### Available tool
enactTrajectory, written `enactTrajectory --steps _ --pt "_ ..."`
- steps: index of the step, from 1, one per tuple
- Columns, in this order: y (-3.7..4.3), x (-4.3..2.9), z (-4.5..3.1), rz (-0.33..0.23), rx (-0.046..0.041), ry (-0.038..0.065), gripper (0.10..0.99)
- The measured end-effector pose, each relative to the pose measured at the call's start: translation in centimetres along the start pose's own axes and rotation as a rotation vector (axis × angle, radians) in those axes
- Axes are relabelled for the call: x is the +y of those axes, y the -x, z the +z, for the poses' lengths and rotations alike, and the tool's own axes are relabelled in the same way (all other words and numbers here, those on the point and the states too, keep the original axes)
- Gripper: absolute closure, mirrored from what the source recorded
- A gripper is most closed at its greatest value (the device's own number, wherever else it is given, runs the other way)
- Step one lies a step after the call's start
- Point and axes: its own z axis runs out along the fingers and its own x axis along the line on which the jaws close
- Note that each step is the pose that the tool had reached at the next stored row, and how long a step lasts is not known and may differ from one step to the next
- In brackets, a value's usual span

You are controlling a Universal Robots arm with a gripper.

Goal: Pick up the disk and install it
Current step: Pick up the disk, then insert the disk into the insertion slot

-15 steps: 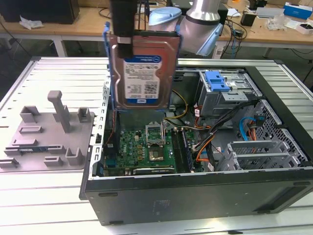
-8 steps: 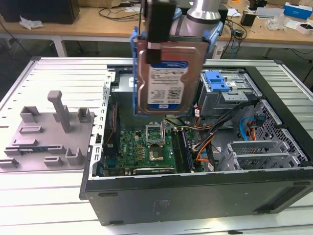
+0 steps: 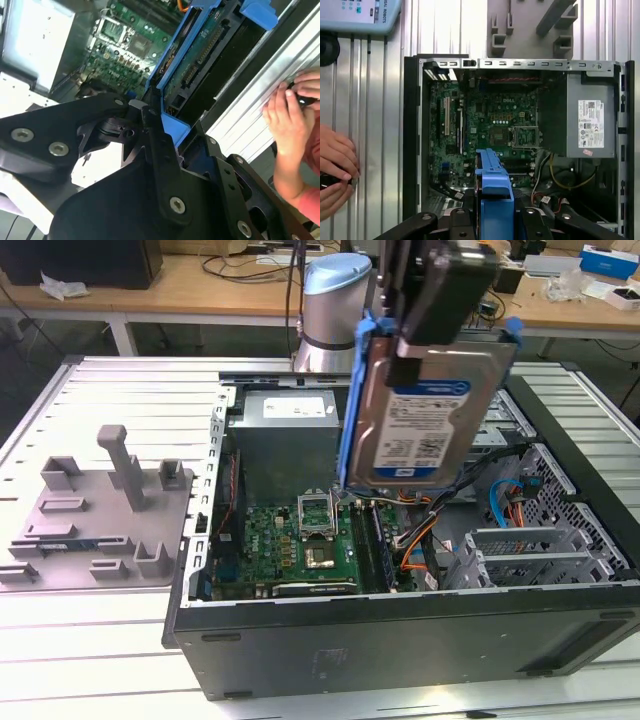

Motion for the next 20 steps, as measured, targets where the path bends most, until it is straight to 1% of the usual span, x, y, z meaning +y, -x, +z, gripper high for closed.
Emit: enactTrajectory --steps 2,17,20 --pt "-0.08 -0.33 -0.01 0.0 -0.0001 0.0 0.718" --pt "-0.1 -0.41 0.0 0.0 -0.0001 0.0 0.718" --pt "-0.91 -0.55 0.04 0.0 0.0001 0.0 0.718"
